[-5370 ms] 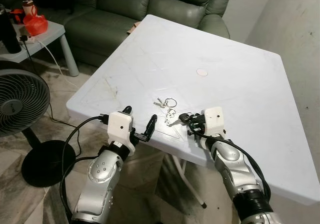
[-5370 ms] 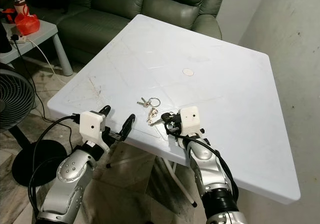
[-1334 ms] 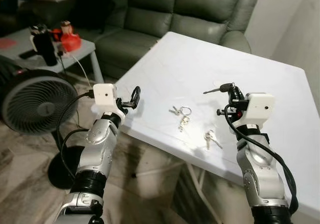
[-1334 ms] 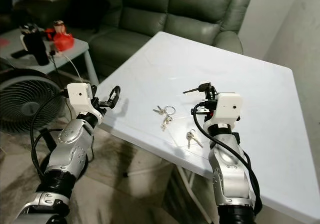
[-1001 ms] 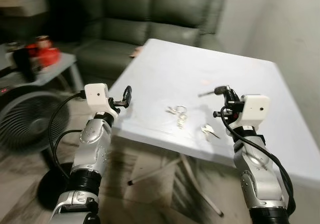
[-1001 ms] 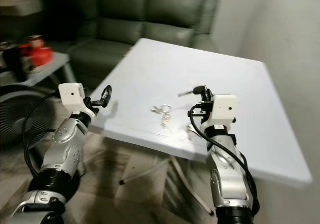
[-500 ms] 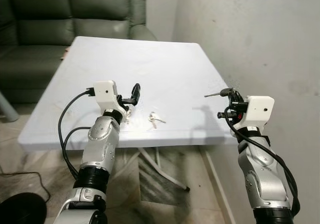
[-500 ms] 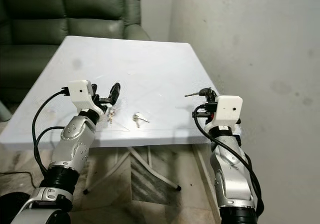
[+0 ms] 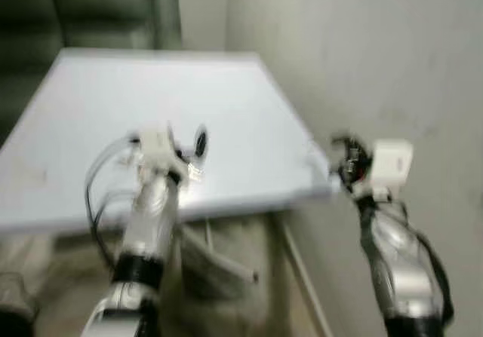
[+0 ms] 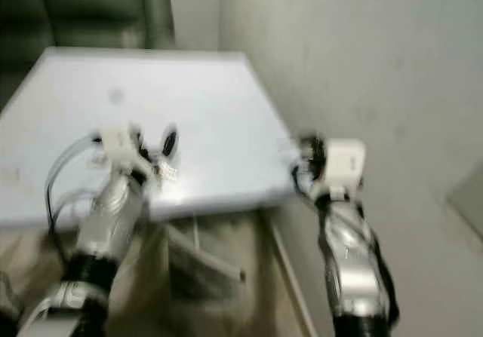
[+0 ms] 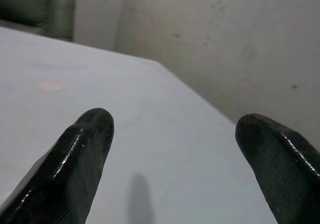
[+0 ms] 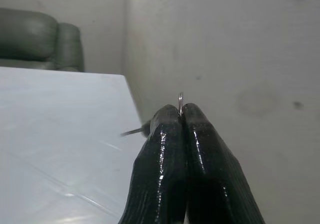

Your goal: Hang keys on a hook

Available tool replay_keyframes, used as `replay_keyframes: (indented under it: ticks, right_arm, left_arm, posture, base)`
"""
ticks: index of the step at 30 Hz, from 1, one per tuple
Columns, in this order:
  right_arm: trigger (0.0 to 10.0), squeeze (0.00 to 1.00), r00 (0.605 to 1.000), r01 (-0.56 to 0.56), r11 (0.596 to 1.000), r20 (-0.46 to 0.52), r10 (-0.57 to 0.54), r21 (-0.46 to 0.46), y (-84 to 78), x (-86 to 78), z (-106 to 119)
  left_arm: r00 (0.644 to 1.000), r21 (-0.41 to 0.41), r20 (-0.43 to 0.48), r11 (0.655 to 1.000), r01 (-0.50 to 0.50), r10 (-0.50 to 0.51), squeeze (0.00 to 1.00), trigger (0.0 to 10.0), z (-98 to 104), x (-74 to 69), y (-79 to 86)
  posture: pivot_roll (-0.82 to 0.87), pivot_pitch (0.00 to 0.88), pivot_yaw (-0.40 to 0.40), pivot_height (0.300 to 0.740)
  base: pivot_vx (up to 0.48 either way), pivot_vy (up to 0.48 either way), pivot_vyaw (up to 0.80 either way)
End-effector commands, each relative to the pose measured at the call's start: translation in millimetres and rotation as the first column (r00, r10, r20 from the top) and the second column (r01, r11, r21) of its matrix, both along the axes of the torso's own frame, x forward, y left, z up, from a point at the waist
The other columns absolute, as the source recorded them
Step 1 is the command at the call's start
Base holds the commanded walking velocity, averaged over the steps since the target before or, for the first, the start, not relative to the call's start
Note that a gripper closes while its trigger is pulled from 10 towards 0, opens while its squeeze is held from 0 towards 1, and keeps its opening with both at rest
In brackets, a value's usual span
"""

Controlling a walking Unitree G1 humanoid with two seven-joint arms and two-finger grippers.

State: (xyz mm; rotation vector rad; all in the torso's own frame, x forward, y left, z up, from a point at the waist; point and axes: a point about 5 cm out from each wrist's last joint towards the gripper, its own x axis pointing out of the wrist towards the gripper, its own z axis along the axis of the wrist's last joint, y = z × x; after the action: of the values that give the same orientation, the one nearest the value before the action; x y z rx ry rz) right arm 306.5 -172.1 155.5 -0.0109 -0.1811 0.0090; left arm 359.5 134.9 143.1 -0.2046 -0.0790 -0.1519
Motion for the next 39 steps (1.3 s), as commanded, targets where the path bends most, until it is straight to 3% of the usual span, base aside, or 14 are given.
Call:
replay_keyframes:
  ticks: [1,7,25,39]
  right_arm:
    - [10.0,0.0,1.0,0.007,1.0,0.018,-0.007,-0.007,-1.8,0.5,4.8]
    - [10.0,0.0,0.999,0.013,1.0,0.038,-0.012,-0.005,-2.7,0.3,6.4]
    - [10.0,0.0,0.999,-0.03,0.999,0.044,0.03,-0.019,0.2,-4.5,5.3]
    - [10.0,0.0,0.999,-0.02,0.999,0.034,0.021,-0.026,-2.9,-7.0,4.7]
  left_arm:
    - [1.0,0.023,0.025,1.0,0.005,-0.005,0.0,10.0,6.2,1.8,-2.8]
    - [0.999,0.01,0.036,1.0,0.001,-0.001,0.0,10.0,8.2,2.0,-3.0]
    - [0.999,0.014,0.029,1.0,0.016,-0.016,0.0,10.0,4.5,0.6,-3.5]
    - [1.0,0.008,0.021,1.0,0.013,-0.013,0.0,10.0,3.0,-0.1,-3.4]
  posture:
    - [-0.01,0.0,-0.061,0.74]
    - [-0.02,0.0,-0.059,0.74]
    - [-0.03,0.0,-0.061,0.74]
    - [-0.03,0.0,-0.066,0.74]
  base:
    - [0.0,0.0,-0.73]
    - [0.0,0.0,-0.71]
    - [0.0,0.0,0.0]
    - [0.0,0.43,0.0]
